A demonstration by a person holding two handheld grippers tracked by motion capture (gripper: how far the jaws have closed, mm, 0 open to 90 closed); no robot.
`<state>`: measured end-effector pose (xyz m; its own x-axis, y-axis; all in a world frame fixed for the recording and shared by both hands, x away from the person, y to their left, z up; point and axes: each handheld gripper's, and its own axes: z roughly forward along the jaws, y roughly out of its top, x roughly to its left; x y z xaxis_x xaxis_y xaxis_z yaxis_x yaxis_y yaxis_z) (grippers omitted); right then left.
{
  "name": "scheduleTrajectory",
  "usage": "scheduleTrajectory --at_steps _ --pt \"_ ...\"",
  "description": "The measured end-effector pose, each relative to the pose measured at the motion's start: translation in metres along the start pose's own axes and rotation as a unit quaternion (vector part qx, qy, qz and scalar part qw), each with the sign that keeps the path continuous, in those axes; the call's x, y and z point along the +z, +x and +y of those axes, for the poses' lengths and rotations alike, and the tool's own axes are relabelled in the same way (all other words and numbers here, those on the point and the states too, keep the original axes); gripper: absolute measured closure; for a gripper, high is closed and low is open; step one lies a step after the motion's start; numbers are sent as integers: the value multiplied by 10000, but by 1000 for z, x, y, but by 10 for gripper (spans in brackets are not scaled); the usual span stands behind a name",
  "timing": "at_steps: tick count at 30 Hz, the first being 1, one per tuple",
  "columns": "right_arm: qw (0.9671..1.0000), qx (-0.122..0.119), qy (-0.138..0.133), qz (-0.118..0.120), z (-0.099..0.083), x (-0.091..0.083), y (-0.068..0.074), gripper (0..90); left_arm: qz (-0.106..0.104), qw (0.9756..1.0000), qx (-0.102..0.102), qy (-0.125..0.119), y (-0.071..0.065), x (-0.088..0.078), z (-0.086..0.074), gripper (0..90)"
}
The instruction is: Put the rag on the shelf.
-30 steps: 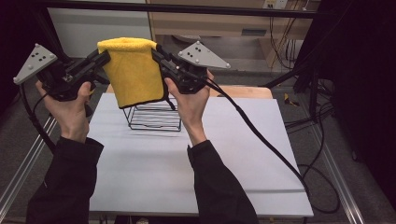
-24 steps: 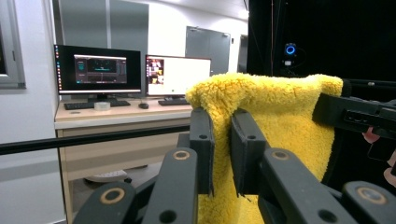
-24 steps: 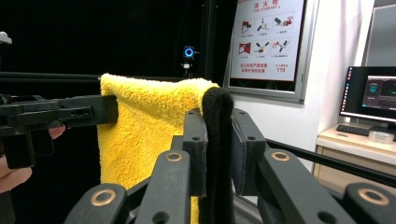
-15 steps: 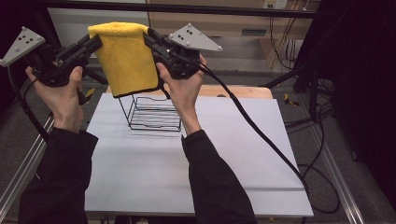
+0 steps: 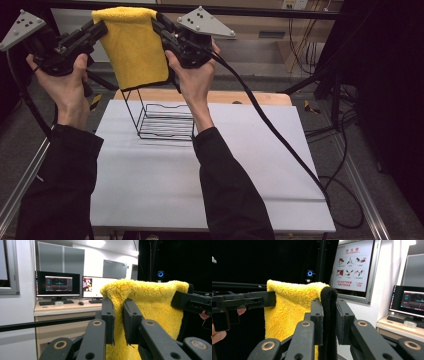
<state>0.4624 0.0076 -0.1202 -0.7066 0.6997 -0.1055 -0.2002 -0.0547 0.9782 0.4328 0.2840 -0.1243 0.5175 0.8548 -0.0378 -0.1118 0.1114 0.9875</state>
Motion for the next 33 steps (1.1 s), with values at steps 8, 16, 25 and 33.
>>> scheduleTrajectory --at_steps 8,16,25,33 --pt "9999 -46 44 -95 -1 15 -11 785 117 9999 51 79 9 21 1 801" --pt "9998 -81 99 -143 -6 27 -27 785 43 9999 -44 104 21 41 -6 801" --pt "9995 -72 311 -80 -20 35 -32 785 16 9998 2 213 32 45 -23 802" --pt "9991 168 388 -25 -40 25 -33 785 -174 9992 68 354 30 41 -36 802"
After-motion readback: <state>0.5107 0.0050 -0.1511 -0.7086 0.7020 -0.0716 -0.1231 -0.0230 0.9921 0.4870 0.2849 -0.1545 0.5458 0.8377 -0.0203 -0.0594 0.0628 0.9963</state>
